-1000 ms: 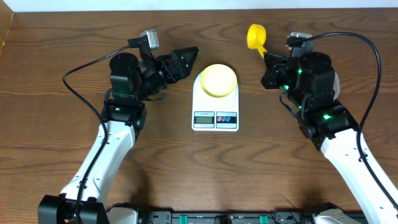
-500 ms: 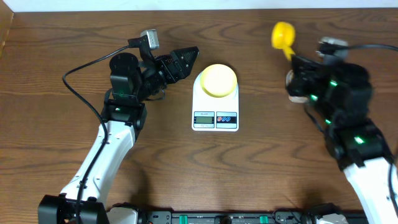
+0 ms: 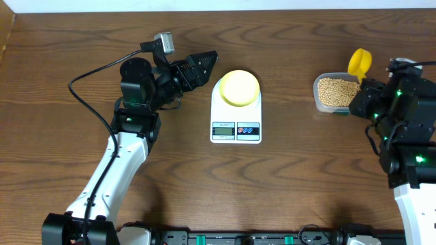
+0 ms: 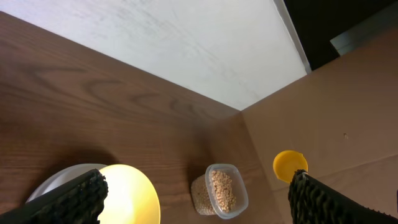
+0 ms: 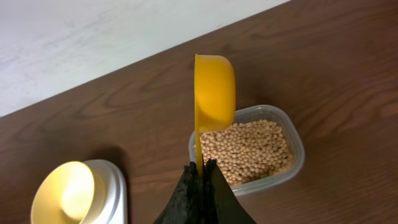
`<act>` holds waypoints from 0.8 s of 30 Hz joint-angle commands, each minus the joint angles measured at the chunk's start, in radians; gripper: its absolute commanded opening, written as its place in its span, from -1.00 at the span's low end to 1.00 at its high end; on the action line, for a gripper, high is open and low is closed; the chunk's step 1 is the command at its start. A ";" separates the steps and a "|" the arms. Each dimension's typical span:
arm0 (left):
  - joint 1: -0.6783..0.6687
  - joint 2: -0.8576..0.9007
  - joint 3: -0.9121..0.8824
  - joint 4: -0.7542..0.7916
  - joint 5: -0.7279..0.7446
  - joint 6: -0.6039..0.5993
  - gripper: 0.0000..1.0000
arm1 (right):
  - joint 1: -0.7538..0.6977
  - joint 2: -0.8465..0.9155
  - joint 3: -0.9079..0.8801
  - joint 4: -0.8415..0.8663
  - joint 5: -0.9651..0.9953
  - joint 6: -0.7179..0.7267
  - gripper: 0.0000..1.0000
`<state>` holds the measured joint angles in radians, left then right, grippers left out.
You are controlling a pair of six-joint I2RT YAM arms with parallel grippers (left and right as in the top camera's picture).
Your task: Scoop item into bowl and weigh 50g on scale
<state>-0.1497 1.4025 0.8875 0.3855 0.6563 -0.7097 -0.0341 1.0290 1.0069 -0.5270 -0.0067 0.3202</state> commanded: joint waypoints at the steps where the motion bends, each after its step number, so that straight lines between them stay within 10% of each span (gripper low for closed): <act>1: 0.002 -0.013 0.001 0.004 0.013 0.005 0.89 | -0.014 0.005 0.011 0.000 0.008 -0.030 -0.98; 24: 0.002 -0.013 0.001 0.005 0.017 -0.026 0.90 | -0.014 0.056 0.011 -0.008 -0.003 -0.006 -0.98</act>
<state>-0.1497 1.4025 0.8875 0.3855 0.6563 -0.7116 -0.0425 1.0878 1.0069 -0.5373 -0.0071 0.3054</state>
